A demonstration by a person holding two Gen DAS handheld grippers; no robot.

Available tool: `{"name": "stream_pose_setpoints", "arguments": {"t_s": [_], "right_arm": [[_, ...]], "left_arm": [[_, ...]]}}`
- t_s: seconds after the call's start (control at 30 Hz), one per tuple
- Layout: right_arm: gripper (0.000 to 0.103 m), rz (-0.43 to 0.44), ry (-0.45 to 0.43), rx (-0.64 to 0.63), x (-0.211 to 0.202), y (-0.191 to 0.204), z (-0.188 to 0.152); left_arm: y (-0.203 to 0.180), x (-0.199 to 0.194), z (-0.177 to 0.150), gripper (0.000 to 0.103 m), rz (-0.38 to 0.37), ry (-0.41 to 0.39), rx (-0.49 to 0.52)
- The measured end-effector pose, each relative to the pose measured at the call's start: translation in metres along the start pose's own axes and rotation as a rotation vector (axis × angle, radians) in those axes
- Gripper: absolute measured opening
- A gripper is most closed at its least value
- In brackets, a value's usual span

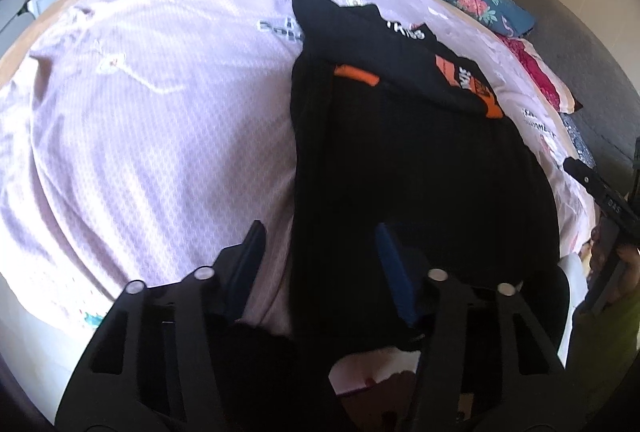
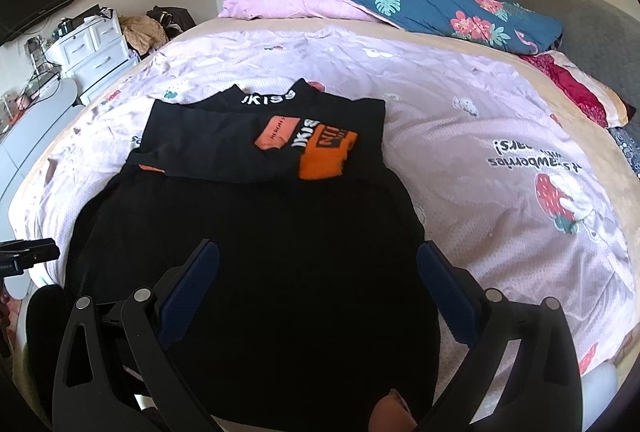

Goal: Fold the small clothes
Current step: 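Grasp the black shirt hem with the left tool while the right tool grasps it too, then lift the held hem with both tools and fold it toward the collar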

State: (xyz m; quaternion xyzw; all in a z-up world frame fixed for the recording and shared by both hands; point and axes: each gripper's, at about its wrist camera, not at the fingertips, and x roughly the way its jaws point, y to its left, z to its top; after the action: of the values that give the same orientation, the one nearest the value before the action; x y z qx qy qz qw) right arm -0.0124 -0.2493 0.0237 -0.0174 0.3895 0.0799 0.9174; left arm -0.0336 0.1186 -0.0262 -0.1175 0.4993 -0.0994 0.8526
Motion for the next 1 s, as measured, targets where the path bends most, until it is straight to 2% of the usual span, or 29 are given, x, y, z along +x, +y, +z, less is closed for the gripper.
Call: {"name": "stream_pose_setpoints", "arguments": {"t_s": [0.3,0.53,0.67,0.7,0.77,0.87,0.93,1.0], "right_arm": [[0.099,-0.005,0.025,-0.004,0.0,-0.009,-0.015],[0.099,-0.019,0.065,-0.006,0.0,-0.021,-0.035],[0.099,-0.005,0.103,-0.005,-0.002,-0.028,-0.052],[0.099,-0.001,0.112,-0.005,-0.002,-0.029,-0.056],[0.099,0.015,0.14,-0.001,-0.003,-0.034,-0.066],[0.099,0.045,0.185,0.013,-0.004,-0.042,-0.08],[0.098,0.069,0.211,0.027,-0.005,-0.047,-0.089],[0.097,0.078,0.229,0.028,-0.005,-0.05,-0.095]], "left_arm": [[-0.003,0.022,-0.029,0.043,-0.04,0.116,-0.012],[-0.004,0.033,-0.041,0.043,-0.031,0.161,-0.022],[-0.009,0.034,-0.044,0.043,-0.013,0.155,-0.003],[-0.011,0.035,-0.044,0.04,-0.012,0.155,0.002],[-0.011,0.036,-0.045,0.022,-0.014,0.154,0.003],[-0.005,0.034,-0.042,0.009,-0.015,0.148,-0.006],[-0.001,0.03,-0.04,0.003,-0.031,0.134,-0.023],[-0.004,0.022,-0.038,0.002,-0.019,0.109,-0.005]]}}
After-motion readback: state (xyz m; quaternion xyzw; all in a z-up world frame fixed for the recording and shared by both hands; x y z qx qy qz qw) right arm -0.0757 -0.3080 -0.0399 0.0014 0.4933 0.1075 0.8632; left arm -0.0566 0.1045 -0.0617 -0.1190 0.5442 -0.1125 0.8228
